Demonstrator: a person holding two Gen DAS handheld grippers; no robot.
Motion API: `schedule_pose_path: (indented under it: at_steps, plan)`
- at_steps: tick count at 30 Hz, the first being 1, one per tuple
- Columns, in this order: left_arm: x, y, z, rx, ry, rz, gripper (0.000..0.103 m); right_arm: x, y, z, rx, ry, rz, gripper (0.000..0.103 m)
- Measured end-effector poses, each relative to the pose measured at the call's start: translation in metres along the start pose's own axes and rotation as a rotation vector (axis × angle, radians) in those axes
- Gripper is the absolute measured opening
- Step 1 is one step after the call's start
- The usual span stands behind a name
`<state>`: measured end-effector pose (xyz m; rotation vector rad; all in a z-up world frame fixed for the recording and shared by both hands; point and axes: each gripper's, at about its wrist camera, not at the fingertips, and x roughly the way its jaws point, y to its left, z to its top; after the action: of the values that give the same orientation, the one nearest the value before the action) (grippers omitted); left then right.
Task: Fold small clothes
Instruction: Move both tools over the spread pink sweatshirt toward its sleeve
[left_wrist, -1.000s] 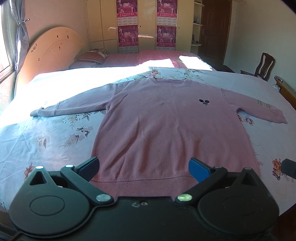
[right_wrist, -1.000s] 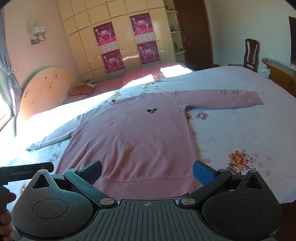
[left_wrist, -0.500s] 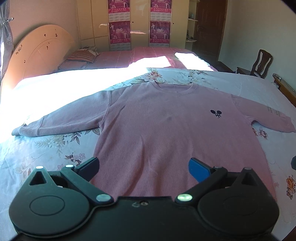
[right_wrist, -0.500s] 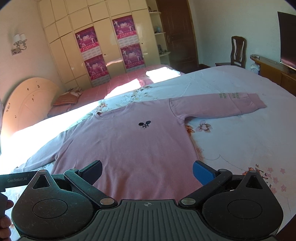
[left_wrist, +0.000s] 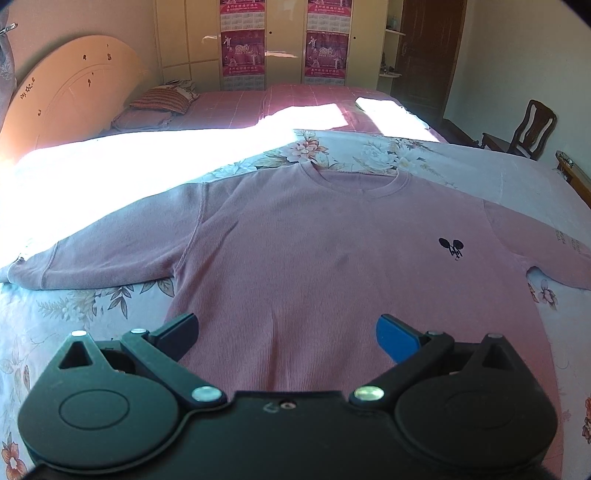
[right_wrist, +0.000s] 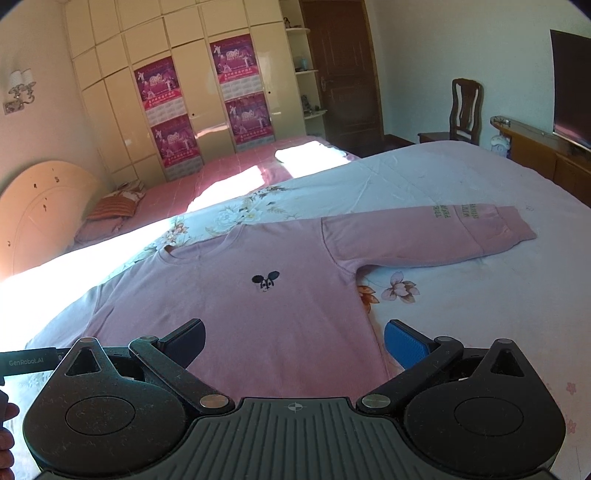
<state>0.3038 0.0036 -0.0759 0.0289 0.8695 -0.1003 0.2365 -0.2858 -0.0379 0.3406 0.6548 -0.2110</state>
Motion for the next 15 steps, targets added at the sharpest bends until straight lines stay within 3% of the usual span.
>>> schedule_pose_path:
  at_steps: [6, 7, 9, 15]
  plan:
    - [0.029, -0.027, 0.011, -0.047, 0.002, 0.022, 0.103, 0.045, -0.056, 0.028, 0.027, 0.027, -0.016, 0.101]
    - [0.034, -0.032, 0.013, -0.049, 0.003, 0.029, 0.103, 0.052, -0.067, 0.033, 0.033, 0.035, -0.023, 0.091]
    - [0.045, -0.044, 0.017, -0.053, 0.013, 0.041, 0.102, 0.068, -0.091, 0.042, 0.054, 0.053, -0.038, 0.082]
    - [0.077, -0.078, 0.026, -0.054, 0.023, 0.059, 0.102, 0.103, -0.165, 0.062, 0.101, 0.088, -0.12, 0.082]
